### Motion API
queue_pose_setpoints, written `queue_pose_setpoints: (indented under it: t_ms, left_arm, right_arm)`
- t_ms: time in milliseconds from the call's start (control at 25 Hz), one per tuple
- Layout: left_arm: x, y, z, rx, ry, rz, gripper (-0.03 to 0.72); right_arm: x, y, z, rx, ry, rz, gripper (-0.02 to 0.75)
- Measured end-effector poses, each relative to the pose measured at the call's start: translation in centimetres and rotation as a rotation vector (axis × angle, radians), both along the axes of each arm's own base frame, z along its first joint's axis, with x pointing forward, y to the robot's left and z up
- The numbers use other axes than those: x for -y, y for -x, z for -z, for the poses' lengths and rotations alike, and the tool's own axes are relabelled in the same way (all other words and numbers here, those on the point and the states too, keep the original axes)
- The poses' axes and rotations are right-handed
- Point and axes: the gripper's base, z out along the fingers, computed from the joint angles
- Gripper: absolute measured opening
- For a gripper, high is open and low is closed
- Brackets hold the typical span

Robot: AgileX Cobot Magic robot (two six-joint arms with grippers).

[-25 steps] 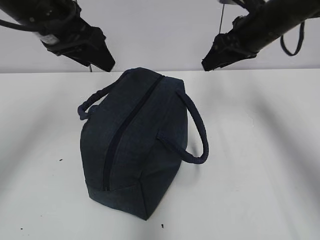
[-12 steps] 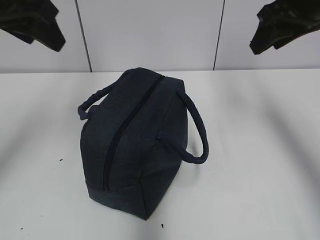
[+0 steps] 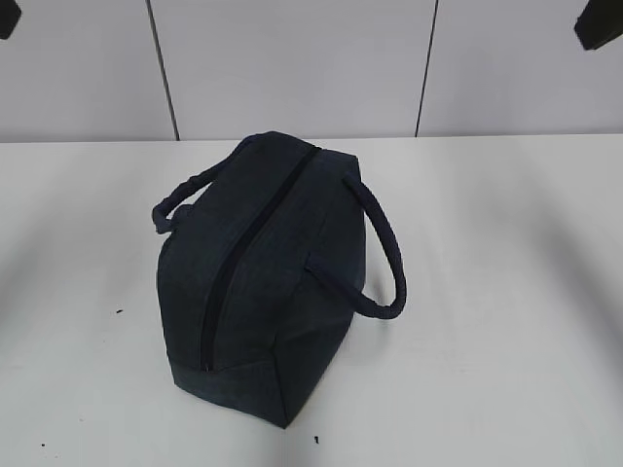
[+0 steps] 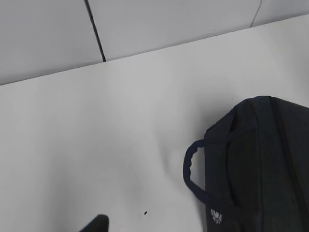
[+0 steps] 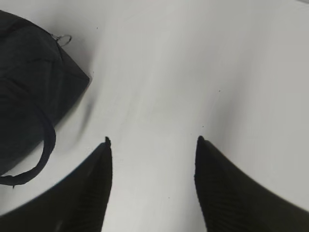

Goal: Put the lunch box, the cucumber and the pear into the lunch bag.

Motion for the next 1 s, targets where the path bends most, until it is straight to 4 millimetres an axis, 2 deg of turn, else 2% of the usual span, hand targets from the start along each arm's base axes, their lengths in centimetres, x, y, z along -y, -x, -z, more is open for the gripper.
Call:
queue_pose_setpoints:
  t_ms: [160, 280, 400, 520, 640, 760, 840, 1000]
  left_arm:
    - [-1.3, 2.1, -1.5, 0.049, -0.01, -0.069, 0.414]
    - [-2.3, 4.1, -2.8, 0.113, -0.008, -0.097, 0.414]
    - [-3.3, 6.9, -3.4, 0.158, 0.029, -0.121, 0.414]
    - [-4.3, 10.1, -3.0, 0.182, 0.068, -0.131, 0.414]
    - [-5.2, 13.6, -1.5, 0.192, 0.105, -0.13, 0.414]
    - [-6.4, 17.1, 0.7, 0.207, 0.126, -0.135, 0.414]
    - [-7.0, 19.1, 2.4, 0.221, 0.136, -0.135, 0.414]
    - [-8.1, 22.6, 5.9, 0.255, 0.157, -0.131, 0.414]
  right_arm:
    - [0.3, 3.4, -2.2, 0.074, -0.014, 0.011, 0.43]
    - [0.6, 6.8, -3.6, 0.138, -0.021, 0.014, 0.43]
    - [1.0, 10.4, -4.4, 0.193, -0.035, 0.025, 0.43]
    - [1.5, 14.4, -4.5, 0.238, -0.054, 0.07, 0.43]
    - [2.1, 18.1, -3.7, 0.279, -0.052, 0.112, 0.43]
    - [2.7, 22.3, -2.0, 0.322, -0.055, 0.149, 0.43]
    - [3.0, 24.8, -0.2, 0.343, -0.057, 0.158, 0.43]
    - [3.4, 28.2, 3.5, 0.366, -0.063, 0.169, 0.43]
